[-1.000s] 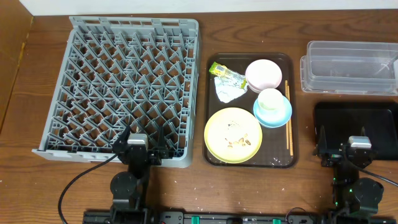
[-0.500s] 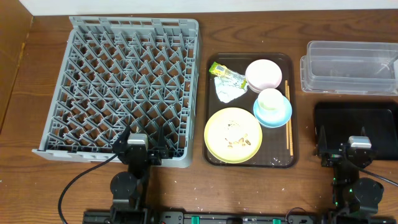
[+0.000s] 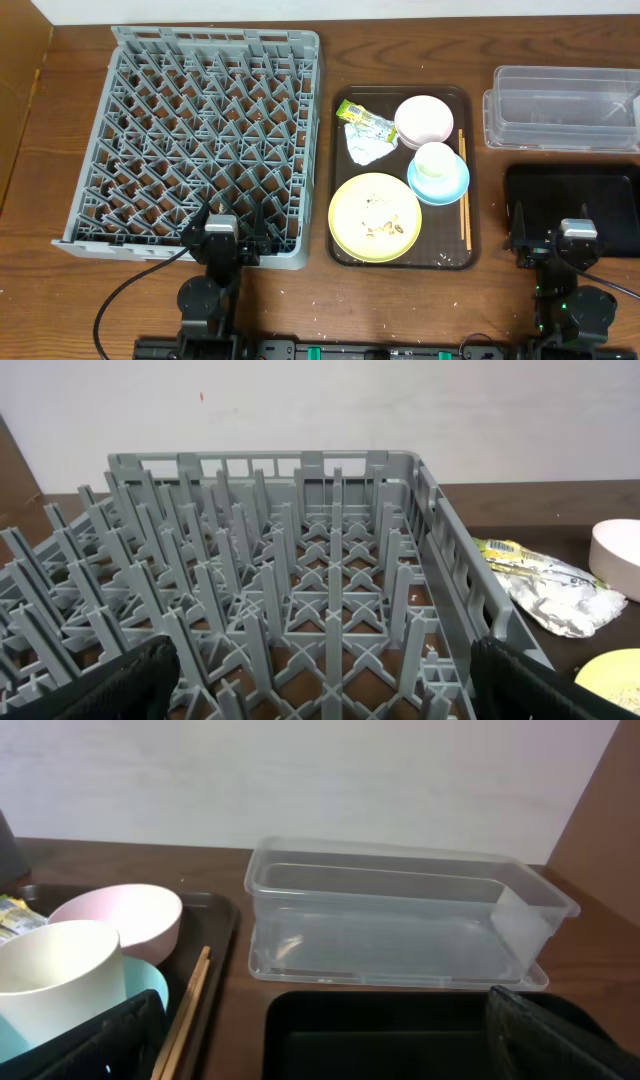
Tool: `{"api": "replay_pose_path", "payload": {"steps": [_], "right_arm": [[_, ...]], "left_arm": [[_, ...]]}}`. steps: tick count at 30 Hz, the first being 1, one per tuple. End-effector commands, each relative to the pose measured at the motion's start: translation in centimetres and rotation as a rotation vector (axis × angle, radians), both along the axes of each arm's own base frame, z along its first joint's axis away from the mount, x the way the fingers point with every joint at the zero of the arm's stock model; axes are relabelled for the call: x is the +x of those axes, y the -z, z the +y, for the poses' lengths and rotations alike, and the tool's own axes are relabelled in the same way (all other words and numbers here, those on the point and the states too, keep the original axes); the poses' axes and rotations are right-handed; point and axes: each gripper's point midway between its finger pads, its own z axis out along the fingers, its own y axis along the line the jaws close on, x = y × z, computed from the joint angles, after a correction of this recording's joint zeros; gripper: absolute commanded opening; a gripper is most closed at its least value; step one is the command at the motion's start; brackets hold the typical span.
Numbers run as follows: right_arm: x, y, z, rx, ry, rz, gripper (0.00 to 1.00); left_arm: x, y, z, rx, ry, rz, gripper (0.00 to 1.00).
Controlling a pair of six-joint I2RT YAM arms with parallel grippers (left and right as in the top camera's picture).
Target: Sort waste into correct bins and load items into the dishwasher
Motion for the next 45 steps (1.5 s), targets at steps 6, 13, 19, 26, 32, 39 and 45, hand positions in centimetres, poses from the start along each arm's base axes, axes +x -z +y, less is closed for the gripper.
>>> {"api": "replay_pose_path", "payload": {"steps": [6, 13, 19, 26, 32, 39, 45], "right_arm": [[0.0, 0.0, -0.2, -0.012, 0.007, 0.001, 0.99], [0.0, 0.0, -0.2, -0.012, 0.007, 0.001, 0.99], [0.0, 0.0, -0.2, -0.012, 0.007, 0.001, 0.99], [0.0, 0.0, -0.2, -0.012, 0.007, 0.001, 0.99], [0.0, 0.0, -0.2, -0.012, 0.007, 0.001, 0.99], [0.0, 0.0, -0.2, -0.012, 0.007, 0.001, 0.99], [0.0, 0.0, -0.2, -0.012, 0.007, 0.001, 0.99]], "left_arm": [[-0.1, 1.5, -0.3, 0.013, 0.017, 0.040, 0.94], [-0.1, 1.5, -0.3, 0.013, 0.017, 0.040, 0.94], [-0.1, 1.5, -0.5, -0.013, 0.024, 0.041, 0.94], [-1.3, 0.2, -6.4, -0.683, 0.296, 0.141, 0.94], [-2.0, -3.2, -7.9, -0.867, 0.421, 0.096, 0.94], [-4.7, -10.9, -9.6, -0.788, 0.639, -0.095, 0.94], [-4.6, -13.0, -9.3, -0.618, 0.553, 0.020, 0.94]]}}
